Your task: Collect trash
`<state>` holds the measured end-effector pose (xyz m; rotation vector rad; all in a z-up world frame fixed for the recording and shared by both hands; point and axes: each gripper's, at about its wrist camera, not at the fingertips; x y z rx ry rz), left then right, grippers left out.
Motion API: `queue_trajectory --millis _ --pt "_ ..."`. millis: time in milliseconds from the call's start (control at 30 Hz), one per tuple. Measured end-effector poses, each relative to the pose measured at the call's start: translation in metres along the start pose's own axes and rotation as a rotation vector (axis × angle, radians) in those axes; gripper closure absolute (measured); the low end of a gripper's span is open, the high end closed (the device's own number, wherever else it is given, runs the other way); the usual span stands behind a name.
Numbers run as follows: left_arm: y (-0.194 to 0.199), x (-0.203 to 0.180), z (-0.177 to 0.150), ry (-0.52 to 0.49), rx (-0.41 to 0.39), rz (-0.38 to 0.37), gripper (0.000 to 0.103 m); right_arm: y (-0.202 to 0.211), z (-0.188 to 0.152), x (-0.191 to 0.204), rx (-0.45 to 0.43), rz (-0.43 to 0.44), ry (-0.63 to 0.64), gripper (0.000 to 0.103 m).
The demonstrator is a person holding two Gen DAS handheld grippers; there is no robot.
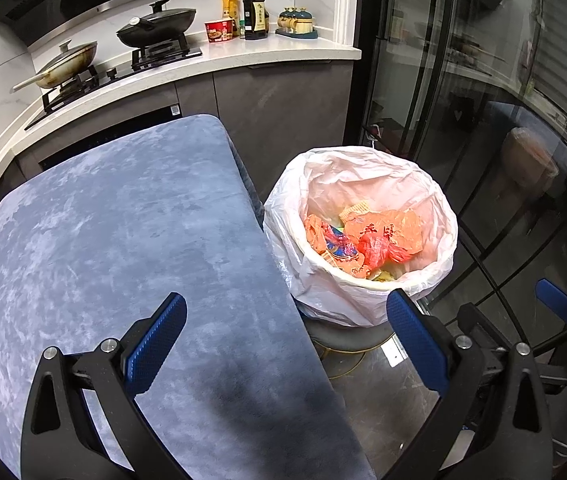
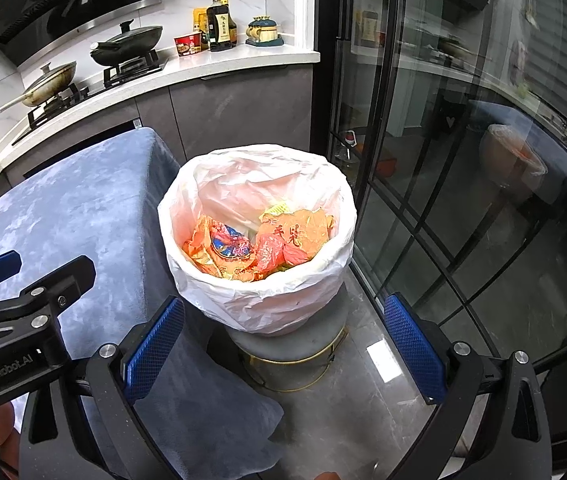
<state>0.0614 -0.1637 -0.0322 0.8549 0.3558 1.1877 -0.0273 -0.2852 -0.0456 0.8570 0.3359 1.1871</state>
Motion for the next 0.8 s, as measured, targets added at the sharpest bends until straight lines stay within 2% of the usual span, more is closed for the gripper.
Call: queue_trajectory --millis 800 --pt "-0.027 -0.007 0.002 0.015 0.056 -0.024 0.007 -0.013 0.0 -0.009 0.021 -0.011 -0.015 0.007"
Point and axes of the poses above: each gripper's, at about its wrist camera, not at the fingertips, and y roughly against the way its jaws point, x to its left, z to its top, and after that the axes turned 14 degrees about z, right-handed
